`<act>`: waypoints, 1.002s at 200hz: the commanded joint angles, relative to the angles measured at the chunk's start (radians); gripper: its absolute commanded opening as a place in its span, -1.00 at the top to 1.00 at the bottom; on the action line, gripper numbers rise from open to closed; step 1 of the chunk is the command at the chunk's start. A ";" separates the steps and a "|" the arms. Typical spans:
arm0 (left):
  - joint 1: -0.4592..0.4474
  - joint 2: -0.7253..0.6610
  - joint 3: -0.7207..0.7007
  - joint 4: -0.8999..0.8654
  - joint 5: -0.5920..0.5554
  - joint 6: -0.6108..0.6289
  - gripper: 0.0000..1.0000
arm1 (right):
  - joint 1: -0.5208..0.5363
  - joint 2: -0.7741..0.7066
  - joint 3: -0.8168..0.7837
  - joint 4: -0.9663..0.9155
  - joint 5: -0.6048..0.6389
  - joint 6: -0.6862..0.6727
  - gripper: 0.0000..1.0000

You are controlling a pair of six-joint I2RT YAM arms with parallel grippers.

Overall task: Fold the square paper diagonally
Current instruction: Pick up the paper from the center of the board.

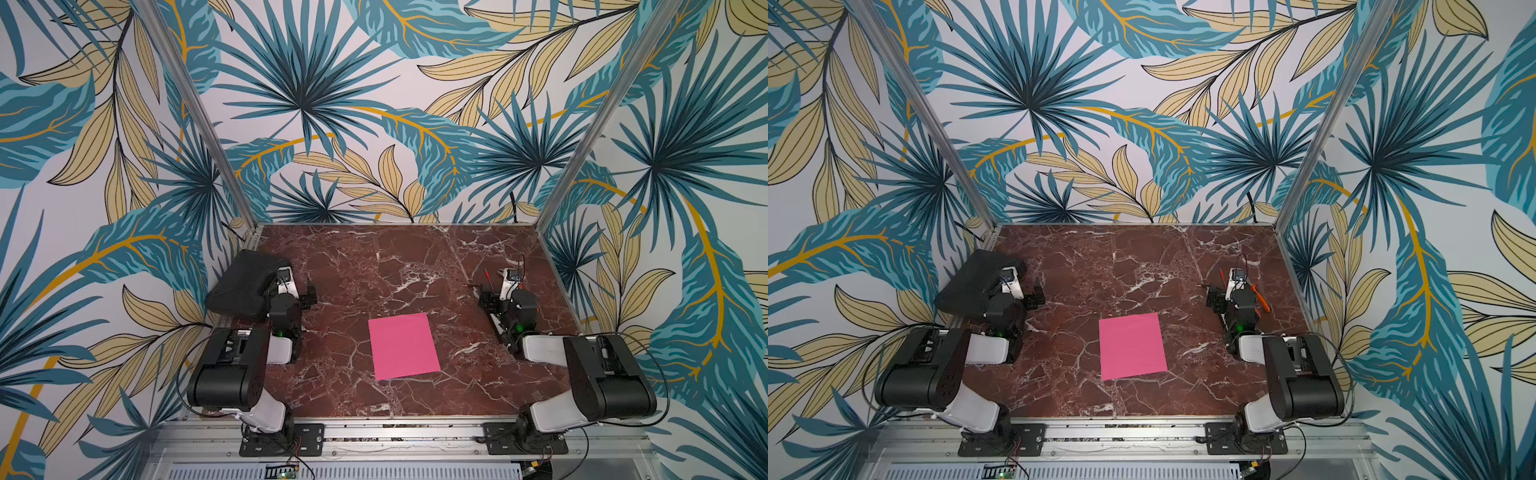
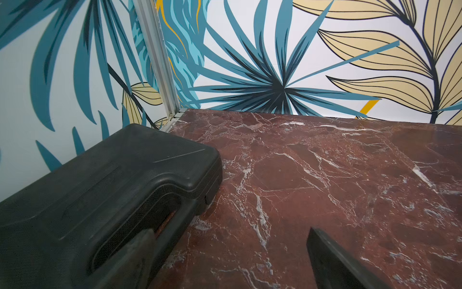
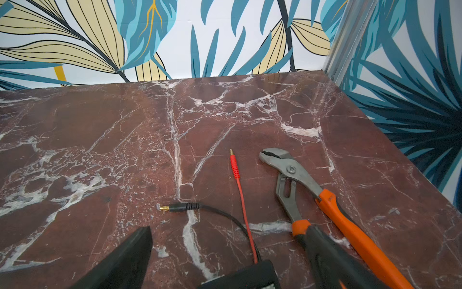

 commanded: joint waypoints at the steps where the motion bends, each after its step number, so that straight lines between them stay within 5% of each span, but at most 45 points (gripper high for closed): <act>1: 0.007 0.003 -0.009 0.001 -0.005 -0.007 -1.00 | 0.000 -0.007 0.007 0.003 -0.008 0.008 -0.99; 200: 0.010 0.000 -0.002 -0.016 0.051 0.007 -1.00 | 0.000 -0.016 0.014 0.007 0.007 0.002 -0.99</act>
